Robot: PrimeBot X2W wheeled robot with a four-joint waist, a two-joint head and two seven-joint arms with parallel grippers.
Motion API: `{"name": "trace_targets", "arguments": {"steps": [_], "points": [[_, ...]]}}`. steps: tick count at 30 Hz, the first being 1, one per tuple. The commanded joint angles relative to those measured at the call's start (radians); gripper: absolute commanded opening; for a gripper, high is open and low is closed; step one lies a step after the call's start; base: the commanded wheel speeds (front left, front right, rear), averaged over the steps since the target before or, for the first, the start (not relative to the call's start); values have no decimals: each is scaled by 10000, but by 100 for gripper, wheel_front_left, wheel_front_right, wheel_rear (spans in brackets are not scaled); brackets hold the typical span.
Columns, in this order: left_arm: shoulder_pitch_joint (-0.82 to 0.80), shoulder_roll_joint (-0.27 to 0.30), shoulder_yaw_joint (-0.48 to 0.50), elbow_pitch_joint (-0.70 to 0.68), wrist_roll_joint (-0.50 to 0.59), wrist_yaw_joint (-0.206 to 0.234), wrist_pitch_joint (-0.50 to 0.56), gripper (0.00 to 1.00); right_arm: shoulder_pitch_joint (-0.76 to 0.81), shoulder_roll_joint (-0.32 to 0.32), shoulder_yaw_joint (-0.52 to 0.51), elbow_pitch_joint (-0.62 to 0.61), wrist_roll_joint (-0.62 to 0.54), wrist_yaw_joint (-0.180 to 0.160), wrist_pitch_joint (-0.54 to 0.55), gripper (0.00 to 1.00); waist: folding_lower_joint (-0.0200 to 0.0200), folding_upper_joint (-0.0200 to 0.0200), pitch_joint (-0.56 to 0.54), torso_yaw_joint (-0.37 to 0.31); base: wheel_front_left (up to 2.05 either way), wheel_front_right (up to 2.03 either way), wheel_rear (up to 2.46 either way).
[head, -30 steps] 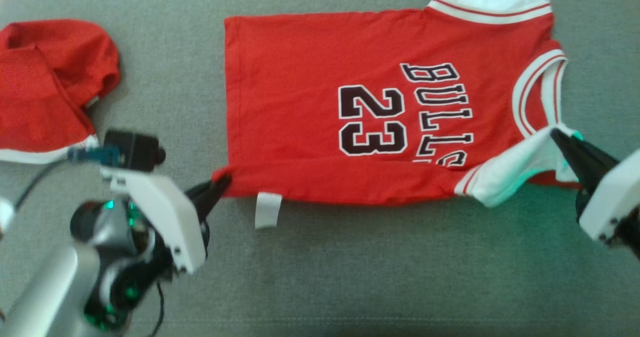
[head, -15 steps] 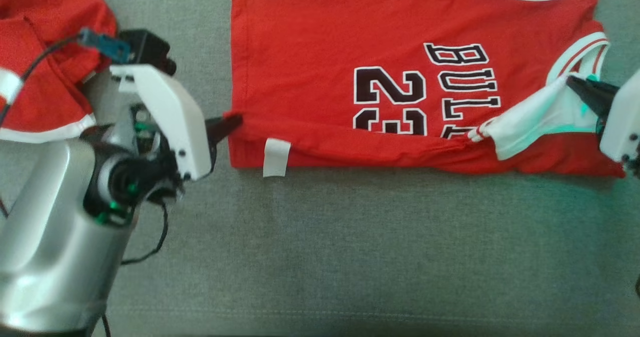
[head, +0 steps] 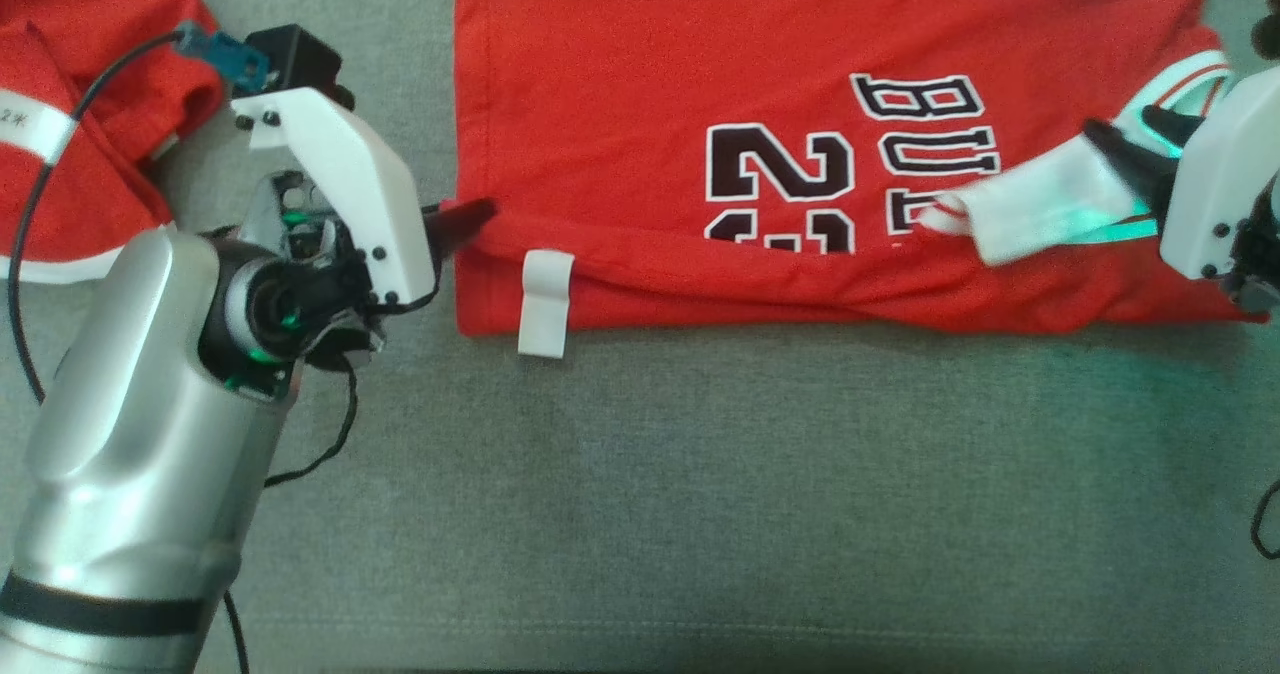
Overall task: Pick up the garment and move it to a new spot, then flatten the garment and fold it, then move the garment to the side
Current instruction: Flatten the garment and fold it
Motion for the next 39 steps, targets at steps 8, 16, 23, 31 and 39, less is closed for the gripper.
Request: {"name": "trace_targets", "arguments": {"steps": [8,16,23,31,39], "points": [[1203,713,1122,-1453,-191,-177,-968,100,1361,-726,48,-1288,696,77,-559,100,-2,0,-537,-366,0,0,0],[3227,1522,1075,-3044,626,-322,-2017,100,3525,-885,-934,-2050,110,77,-1709,100,-2,0,-395,-421,0,0,0],[3691,1347,1322,-3191,679,-236,-2795,100,3915,-703,-1206,-1773,-634,77,-2770,100,-2,0,55,-437,0,0,0],[3397,1051,1166,-2956,755,-287,-3089,100,3403,-420,-780,-1286,-614,77,-2743,100,-2,0,245,-455,0,0,0],[3194,889,874,-2679,837,-376,-3091,100,3174,-401,-526,-888,-707,77,-2470,100,-2,0,230,-472,0,0,0]]}}
